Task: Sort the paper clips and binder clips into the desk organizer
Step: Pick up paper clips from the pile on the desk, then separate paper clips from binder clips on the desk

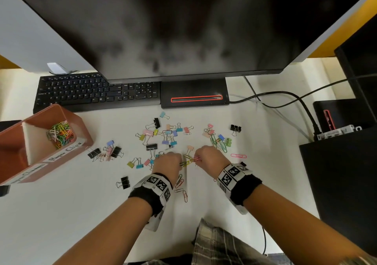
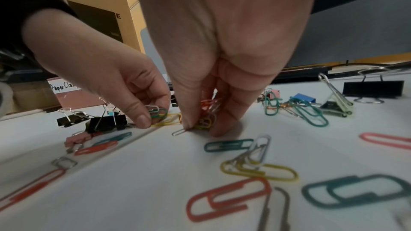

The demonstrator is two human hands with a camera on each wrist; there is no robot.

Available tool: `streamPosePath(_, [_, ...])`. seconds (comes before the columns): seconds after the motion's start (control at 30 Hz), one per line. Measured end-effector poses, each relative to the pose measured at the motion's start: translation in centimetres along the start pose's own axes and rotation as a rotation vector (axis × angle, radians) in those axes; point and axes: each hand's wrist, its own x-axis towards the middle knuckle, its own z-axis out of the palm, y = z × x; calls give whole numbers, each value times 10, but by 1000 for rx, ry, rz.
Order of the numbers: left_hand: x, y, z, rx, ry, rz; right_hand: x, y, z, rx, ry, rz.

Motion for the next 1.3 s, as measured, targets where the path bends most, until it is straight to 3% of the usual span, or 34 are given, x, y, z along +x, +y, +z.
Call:
streamPosePath(0.07, [-1, -1, -2, -29, -6, 23, 0, 1, 3, 24, 2, 2])
streamPosePath(0.17, [-9, -8, -13, -247, 24, 43, -5, 4, 2, 57, -11, -13])
streamPosePath(0.33, [-45, -56, -64, -552, 245, -55, -13, -19, -24, 142, 105, -59])
streamPosePath(0.47, [-83, -134, -111, -516, 392, -212, 3, -97, -53, 180, 178, -213])
streamPosePath(0.67, [-109, -253, -149, -436, 479, -482, 65, -268, -66, 209, 211, -416])
streamPosePath(0.73, [-104, -275, -152, -496, 476, -540, 91, -315, -58, 190, 213, -423])
streamPosePath(0.87, [-94, -299, -148, -562, 377, -465, 136, -361, -30, 169, 117, -291])
streamPosePath(1.0, [-104, -294, -149, -599, 437, -364, 132, -347, -22, 333, 157, -292])
streamPosePath(1.13, [-106, -258, -138, -679, 441, -170, 87, -279, -26, 436, 274, -323])
streamPosePath(1.2, [-96, -231, -125, -669, 374, -65, 64, -225, -25, 387, 328, -222])
streamPosePath(1.3, [-78, -183, -96, -638, 210, 77, 33, -136, -18, 354, 371, 51])
